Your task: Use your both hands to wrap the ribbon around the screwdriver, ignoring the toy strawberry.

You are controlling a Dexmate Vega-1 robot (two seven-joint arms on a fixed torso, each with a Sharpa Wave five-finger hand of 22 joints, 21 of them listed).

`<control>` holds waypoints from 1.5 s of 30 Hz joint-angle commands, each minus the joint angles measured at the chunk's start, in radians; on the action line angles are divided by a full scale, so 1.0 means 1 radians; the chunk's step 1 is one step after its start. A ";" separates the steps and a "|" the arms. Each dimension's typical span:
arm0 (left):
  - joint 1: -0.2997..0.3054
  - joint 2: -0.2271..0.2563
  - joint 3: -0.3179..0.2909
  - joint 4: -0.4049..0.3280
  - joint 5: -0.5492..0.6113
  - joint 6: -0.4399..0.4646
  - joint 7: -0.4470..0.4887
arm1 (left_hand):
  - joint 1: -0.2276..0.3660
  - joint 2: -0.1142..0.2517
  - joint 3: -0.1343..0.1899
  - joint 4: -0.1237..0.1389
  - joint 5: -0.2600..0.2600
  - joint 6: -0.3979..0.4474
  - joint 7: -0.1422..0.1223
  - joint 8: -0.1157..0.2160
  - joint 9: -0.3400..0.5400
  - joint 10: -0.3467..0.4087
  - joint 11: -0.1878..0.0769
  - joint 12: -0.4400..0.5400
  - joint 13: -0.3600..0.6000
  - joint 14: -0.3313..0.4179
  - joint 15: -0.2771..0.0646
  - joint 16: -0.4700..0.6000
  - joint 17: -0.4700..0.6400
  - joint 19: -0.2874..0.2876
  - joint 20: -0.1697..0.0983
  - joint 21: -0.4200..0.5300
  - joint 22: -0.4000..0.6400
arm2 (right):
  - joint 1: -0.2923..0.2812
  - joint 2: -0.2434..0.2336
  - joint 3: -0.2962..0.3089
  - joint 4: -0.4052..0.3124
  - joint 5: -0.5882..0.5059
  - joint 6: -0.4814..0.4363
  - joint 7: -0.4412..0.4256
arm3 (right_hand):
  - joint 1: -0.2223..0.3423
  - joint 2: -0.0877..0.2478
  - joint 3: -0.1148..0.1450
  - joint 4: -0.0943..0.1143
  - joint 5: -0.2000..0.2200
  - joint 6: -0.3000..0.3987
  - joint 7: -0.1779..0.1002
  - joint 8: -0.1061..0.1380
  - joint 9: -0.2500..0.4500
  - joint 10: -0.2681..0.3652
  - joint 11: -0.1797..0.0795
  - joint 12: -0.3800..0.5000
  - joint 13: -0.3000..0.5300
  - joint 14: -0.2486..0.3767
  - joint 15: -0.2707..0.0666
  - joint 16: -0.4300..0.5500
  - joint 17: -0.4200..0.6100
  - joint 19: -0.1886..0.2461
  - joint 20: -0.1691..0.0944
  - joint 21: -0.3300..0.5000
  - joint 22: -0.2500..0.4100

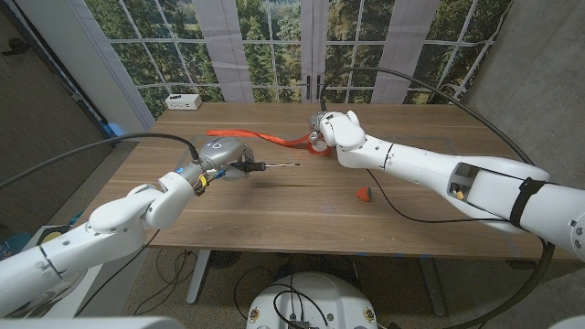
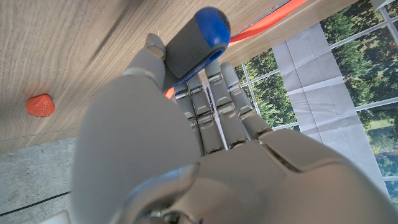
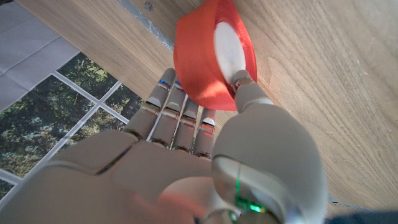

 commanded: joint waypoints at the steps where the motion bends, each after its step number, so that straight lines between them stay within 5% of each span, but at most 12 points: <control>1: -0.047 -0.015 0.033 0.016 0.015 0.006 -0.032 | 0.174 0.174 0.004 0.004 0.005 0.041 -0.036 0.005 0.022 0.020 -0.014 -0.002 0.007 0.154 -0.256 -0.003 0.205 -0.007 -0.020 0.011 0.000 | -0.042 -0.001 0.081 0.000 0.047 0.027 -0.055 | 0.054 0.066 -0.034 0.034 0.007 0.191 -0.045 0.046 0.028 0.168 -0.001 0.141 0.087 0.139 -0.104 0.158 0.169 0.049 -0.012 0.054 0.020; 4: -0.061 -0.021 0.041 0.023 0.009 -0.002 -0.037 | 0.174 0.174 0.004 0.004 0.005 0.041 -0.036 0.005 0.022 0.022 -0.015 -0.003 0.009 0.154 -0.256 -0.004 0.207 -0.008 -0.020 0.014 -0.002 | -0.036 -0.005 0.108 -0.011 0.100 0.041 -0.019 | 0.036 0.067 -0.054 0.060 0.011 0.242 -0.012 0.072 0.055 0.208 -0.004 0.203 0.144 0.183 -0.107 0.227 0.255 0.078 -0.004 0.090 0.032; 9: -0.093 -0.047 0.065 0.041 0.012 0.013 -0.053 | 0.175 0.174 0.004 0.004 0.005 0.042 -0.036 0.005 0.022 0.022 -0.011 -0.008 0.010 0.154 -0.256 -0.006 0.210 -0.011 -0.020 0.020 -0.006 | -0.035 -0.020 0.112 -0.049 0.103 0.034 -0.019 | 0.057 0.066 -0.067 0.054 0.018 0.269 0.017 0.097 0.098 0.232 -0.004 0.277 0.230 0.203 -0.113 0.320 0.365 0.101 -0.004 0.140 0.055; 17: -0.120 -0.056 0.083 0.055 0.006 -0.009 -0.049 | 0.175 0.173 0.004 0.004 0.005 0.042 -0.035 0.004 0.022 0.026 -0.014 -0.011 0.013 0.155 -0.256 -0.008 0.215 -0.011 -0.021 0.029 -0.011 | -0.035 -0.036 0.096 -0.088 0.064 -0.023 -0.017 | 0.120 0.062 -0.072 0.037 0.036 0.237 0.015 0.101 0.172 0.178 -0.024 0.368 0.390 0.164 -0.137 0.439 0.548 0.079 -0.035 0.221 0.126; 20: -0.125 -0.061 0.087 0.058 0.005 -0.003 -0.048 | 0.175 0.173 0.004 0.004 0.005 0.043 -0.036 0.005 0.022 0.026 -0.015 -0.013 0.013 0.156 -0.256 -0.009 0.216 -0.011 -0.022 0.032 -0.013 | -0.073 -0.060 0.113 -0.138 0.041 -0.031 -0.099 | 0.130 0.064 -0.072 0.049 0.051 0.225 0.023 0.101 0.203 0.152 -0.027 0.414 0.474 0.129 -0.141 0.460 0.635 0.065 -0.048 0.258 0.155; 24: -0.137 -0.075 0.102 0.056 0.016 0.025 -0.062 | 0.174 0.173 0.004 0.004 0.005 0.042 -0.034 0.004 0.022 0.025 -0.015 -0.015 0.017 0.156 -0.256 -0.010 0.219 -0.014 -0.021 0.036 -0.017 | -0.076 -0.068 0.118 -0.176 0.021 -0.055 -0.093 | 0.130 0.064 -0.071 0.056 0.057 0.224 0.022 0.103 0.214 0.147 -0.032 0.430 0.502 0.128 -0.142 0.464 0.661 0.061 -0.050 0.266 0.158; 32: -0.167 -0.095 0.125 0.070 0.007 0.021 -0.073 | 0.174 0.172 0.004 0.003 0.005 0.043 -0.035 0.004 0.021 0.028 -0.015 -0.018 0.020 0.156 -0.256 -0.012 0.222 -0.014 -0.023 0.044 -0.022 | -0.132 -0.071 0.231 -0.253 0.126 -0.087 -0.128 | 0.132 0.062 -0.069 0.071 0.069 0.220 0.020 0.110 0.241 0.149 -0.035 0.448 0.532 0.134 -0.142 0.473 0.718 0.091 -0.061 0.301 0.161; 45: -0.200 -0.132 0.152 0.088 -0.004 0.049 -0.081 | 0.175 0.171 0.004 0.003 0.006 0.044 -0.035 0.003 0.022 0.031 -0.012 -0.026 0.026 0.159 -0.256 -0.016 0.230 -0.016 -0.025 0.058 -0.032 | -0.096 -0.101 0.214 -0.363 0.127 -0.138 -0.098 | 0.147 0.058 -0.065 0.075 0.079 0.215 0.035 0.116 0.269 0.145 -0.034 0.455 0.554 0.141 -0.142 0.492 0.755 0.117 -0.076 0.335 0.158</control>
